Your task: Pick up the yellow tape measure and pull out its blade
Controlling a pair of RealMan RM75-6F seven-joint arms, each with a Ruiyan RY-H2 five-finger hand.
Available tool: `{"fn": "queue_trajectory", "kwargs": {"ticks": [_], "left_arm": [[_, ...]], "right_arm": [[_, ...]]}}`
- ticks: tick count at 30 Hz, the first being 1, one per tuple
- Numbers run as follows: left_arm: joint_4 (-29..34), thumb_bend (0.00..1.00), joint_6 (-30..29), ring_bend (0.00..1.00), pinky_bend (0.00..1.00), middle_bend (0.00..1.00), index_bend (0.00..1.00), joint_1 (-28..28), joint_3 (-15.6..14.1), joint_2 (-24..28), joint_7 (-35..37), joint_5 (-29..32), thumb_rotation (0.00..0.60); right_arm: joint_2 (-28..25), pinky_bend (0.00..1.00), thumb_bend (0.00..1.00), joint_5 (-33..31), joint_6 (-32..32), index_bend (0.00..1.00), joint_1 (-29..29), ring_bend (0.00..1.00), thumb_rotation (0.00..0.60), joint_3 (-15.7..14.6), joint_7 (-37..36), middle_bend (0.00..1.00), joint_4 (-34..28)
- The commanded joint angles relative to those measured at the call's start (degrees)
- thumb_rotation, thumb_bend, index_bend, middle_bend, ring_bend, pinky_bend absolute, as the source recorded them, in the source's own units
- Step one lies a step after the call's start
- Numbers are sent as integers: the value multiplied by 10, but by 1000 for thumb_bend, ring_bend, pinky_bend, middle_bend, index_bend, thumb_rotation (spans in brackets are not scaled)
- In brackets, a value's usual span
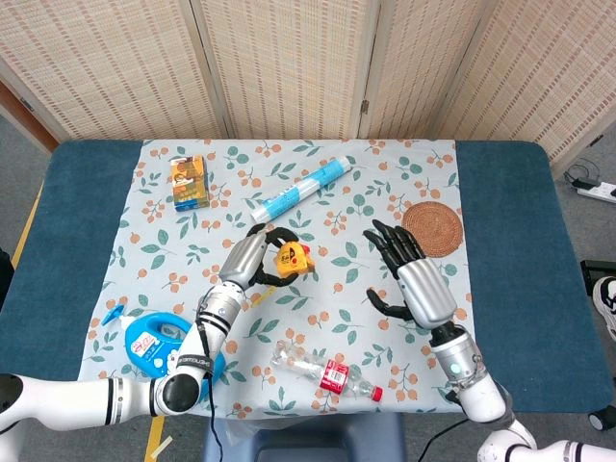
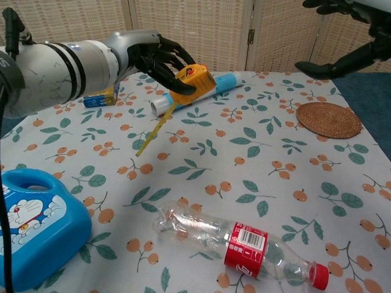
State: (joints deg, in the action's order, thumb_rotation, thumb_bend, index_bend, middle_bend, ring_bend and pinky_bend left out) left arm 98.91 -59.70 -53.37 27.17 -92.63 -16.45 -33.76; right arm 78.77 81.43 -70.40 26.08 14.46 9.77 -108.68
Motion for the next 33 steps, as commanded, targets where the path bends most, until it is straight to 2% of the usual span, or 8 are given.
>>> {"fn": "queue_trajectory", "kwargs": {"ticks": [1,14,33], "left_arm": [[3,358,-3,352,47,489,469,-5,2,-3,3,10,600],[-4,359,-15,352,48,488,468,-28,0,-18,0,33,600],[-12,361,-23,352,53,489,468,-48,10,-31,5,63,600]], "right_arm": [[29,0,390,-25,10,1,19,0,600,14,22,0,13],[96,0,390,-68,19,0,65,0,600,30,46,0,73],[143,0,390,-98,22,0,103,0,600,35,63,0,112]]}}
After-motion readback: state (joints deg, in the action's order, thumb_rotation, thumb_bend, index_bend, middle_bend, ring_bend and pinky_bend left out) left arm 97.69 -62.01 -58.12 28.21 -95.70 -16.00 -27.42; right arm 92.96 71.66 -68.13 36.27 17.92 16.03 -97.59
